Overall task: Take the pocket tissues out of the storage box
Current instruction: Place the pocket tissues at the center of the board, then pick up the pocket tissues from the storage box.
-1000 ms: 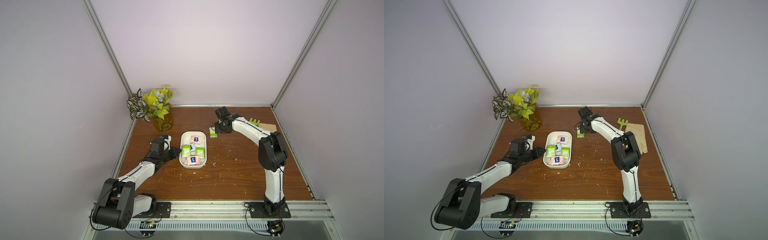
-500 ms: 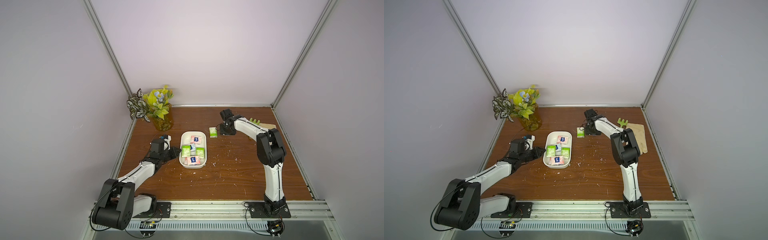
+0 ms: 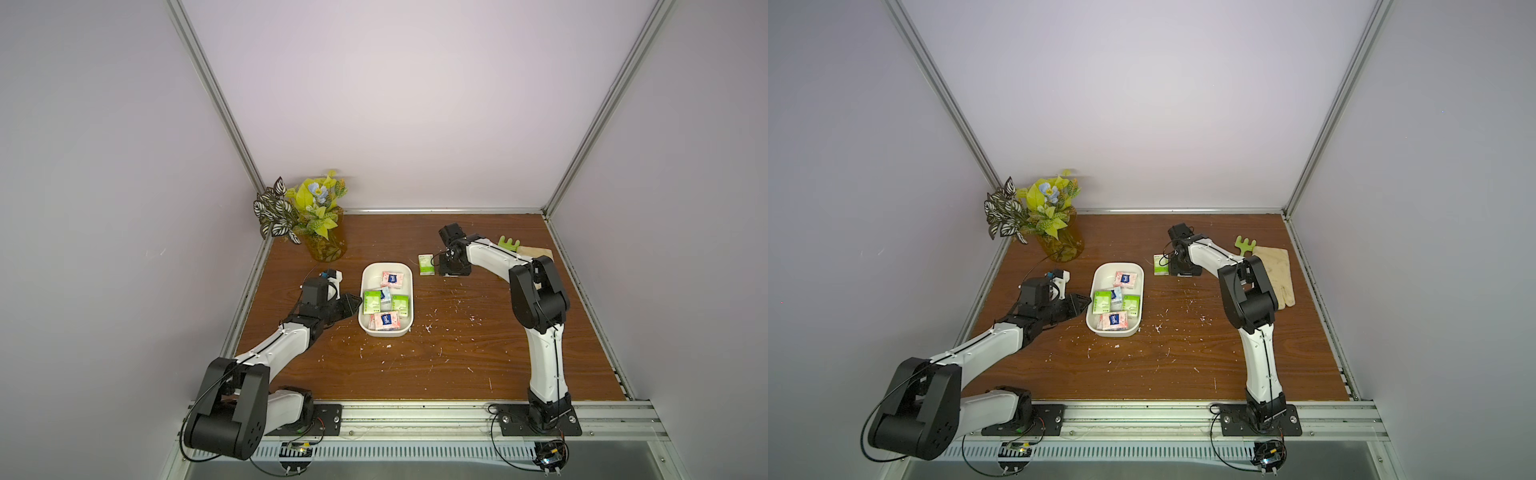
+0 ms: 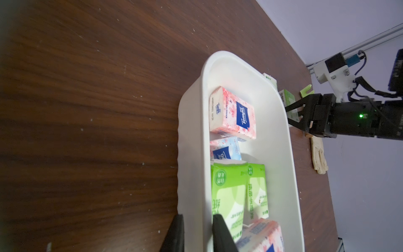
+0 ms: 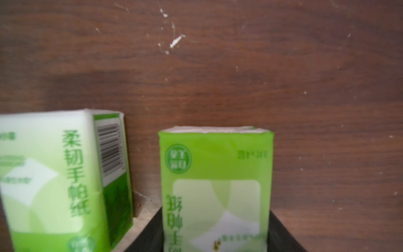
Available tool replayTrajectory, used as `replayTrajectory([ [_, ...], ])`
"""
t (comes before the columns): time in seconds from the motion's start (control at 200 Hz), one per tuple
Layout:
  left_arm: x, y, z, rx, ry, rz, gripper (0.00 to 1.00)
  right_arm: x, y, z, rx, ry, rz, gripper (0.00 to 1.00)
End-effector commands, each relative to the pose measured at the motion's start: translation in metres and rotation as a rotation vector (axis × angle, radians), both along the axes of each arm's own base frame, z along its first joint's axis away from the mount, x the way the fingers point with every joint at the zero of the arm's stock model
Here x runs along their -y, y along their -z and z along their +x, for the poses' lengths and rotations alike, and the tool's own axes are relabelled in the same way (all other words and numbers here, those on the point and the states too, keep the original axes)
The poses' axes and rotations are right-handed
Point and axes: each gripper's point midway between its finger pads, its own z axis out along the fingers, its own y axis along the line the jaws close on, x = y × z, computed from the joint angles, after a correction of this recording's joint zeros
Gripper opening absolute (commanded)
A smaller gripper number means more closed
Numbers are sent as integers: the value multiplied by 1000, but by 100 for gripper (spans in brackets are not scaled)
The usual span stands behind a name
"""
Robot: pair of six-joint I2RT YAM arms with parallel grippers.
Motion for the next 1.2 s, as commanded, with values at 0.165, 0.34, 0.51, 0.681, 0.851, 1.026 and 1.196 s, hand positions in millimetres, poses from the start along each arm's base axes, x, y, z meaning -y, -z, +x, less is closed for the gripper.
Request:
replayTrajectory([
  [0.165, 0, 4, -4, -15, 8, 21, 20, 3, -6, 5, 17, -14, -16, 66],
  [0.34, 0, 3, -4, -14, 8, 19, 20, 3, -25, 10, 48, -19, -20, 74],
  [0.51, 0, 2, -4, -11, 6, 18, 20, 2, -56, 12, 100, -28, -14, 81],
  [0.681, 0, -1, -3, -5, 10, 19, 20, -5, -94, 4, 163, -47, 2, 85],
  [0.851, 1, -8, -1, 9, 13, 14, 20, -31, -137, -14, 258, -140, 48, 90],
  [1.026, 2, -19, 1, 29, 19, 17, 26, -70, -185, -43, 346, -395, 64, 93],
  [1.196, -5, -39, 3, 80, -11, 34, 40, -108, -202, -82, 369, -726, 111, 93],
])
